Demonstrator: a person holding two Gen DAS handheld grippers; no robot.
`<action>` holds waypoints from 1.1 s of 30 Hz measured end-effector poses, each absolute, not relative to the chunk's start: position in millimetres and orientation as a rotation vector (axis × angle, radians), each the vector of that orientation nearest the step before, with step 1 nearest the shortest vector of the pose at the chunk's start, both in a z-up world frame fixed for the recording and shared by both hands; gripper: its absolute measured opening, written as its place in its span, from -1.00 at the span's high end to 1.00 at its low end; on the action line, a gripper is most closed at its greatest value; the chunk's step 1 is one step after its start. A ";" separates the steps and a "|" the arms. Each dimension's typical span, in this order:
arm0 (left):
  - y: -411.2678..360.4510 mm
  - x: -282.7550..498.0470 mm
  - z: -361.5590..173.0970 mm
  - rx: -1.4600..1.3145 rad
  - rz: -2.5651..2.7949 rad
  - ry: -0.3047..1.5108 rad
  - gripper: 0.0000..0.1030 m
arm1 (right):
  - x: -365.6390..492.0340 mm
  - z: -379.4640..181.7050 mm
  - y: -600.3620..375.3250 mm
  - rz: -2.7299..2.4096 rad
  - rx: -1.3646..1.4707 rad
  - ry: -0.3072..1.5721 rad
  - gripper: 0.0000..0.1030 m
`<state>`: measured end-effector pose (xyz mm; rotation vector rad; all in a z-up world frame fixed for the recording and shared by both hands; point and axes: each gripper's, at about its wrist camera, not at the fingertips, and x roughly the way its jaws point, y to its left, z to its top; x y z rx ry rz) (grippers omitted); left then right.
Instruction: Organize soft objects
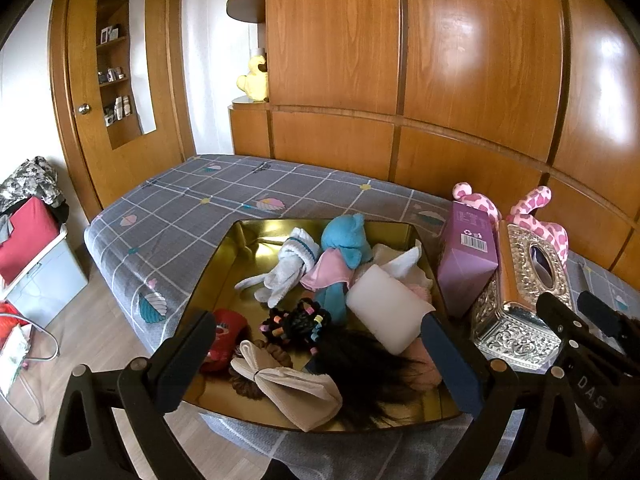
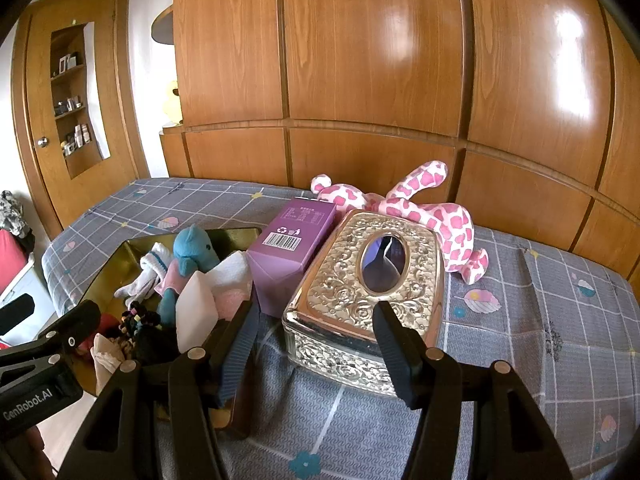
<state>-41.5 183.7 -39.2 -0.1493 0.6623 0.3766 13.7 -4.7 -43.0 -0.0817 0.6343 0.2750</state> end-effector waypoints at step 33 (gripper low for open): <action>185.4 -41.3 -41.6 -0.138 0.372 0.664 -0.98 | 14.8 -46.9 -6.4 0.270 -0.080 0.646 -0.17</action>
